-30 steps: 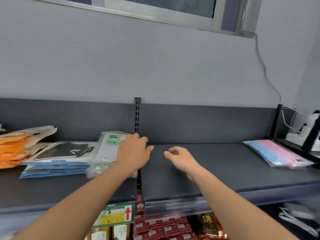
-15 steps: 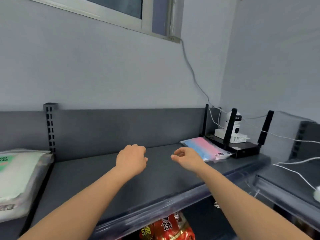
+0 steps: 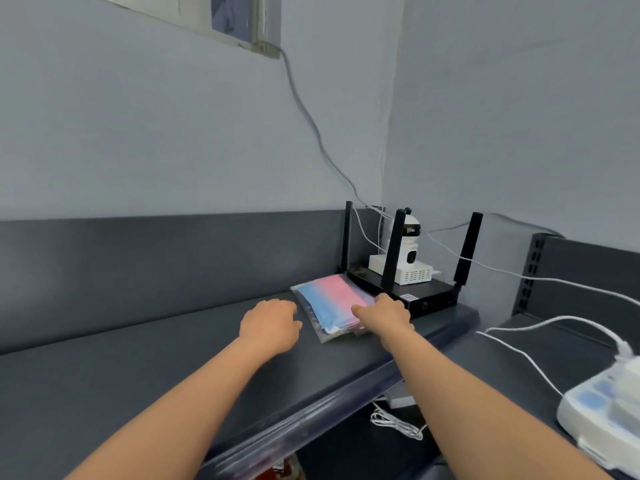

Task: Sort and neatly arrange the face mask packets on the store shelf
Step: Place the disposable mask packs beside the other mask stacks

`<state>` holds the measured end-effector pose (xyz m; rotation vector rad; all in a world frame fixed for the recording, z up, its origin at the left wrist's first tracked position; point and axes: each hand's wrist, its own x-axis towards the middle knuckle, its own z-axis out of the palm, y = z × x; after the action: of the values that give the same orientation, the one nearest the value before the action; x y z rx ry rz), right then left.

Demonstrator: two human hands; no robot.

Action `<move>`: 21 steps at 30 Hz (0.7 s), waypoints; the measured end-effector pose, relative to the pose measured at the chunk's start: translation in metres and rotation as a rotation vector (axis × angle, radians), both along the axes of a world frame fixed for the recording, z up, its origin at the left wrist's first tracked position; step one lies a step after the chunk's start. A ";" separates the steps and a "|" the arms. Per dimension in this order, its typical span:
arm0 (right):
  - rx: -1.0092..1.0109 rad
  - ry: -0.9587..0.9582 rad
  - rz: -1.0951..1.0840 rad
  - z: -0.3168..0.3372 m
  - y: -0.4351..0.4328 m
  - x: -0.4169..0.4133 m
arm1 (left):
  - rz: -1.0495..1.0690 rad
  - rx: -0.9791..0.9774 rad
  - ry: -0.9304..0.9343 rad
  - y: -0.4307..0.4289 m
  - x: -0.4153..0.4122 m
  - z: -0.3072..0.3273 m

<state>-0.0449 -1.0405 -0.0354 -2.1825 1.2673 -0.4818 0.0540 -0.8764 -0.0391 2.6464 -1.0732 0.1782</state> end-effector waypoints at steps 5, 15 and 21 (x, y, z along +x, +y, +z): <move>0.072 0.003 -0.060 -0.010 -0.024 0.012 | 0.001 0.069 0.215 -0.033 0.010 -0.007; 0.037 0.123 -0.092 -0.015 -0.034 0.028 | -0.071 -0.164 0.533 -0.058 0.041 -0.013; 0.095 -0.006 0.058 -0.015 -0.022 0.044 | -0.013 -0.451 0.761 -0.061 0.048 -0.018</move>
<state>-0.0007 -1.0622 -0.0507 -2.1302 1.1956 -0.3960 0.1023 -0.9371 -0.0568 2.0092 -0.6800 -0.4946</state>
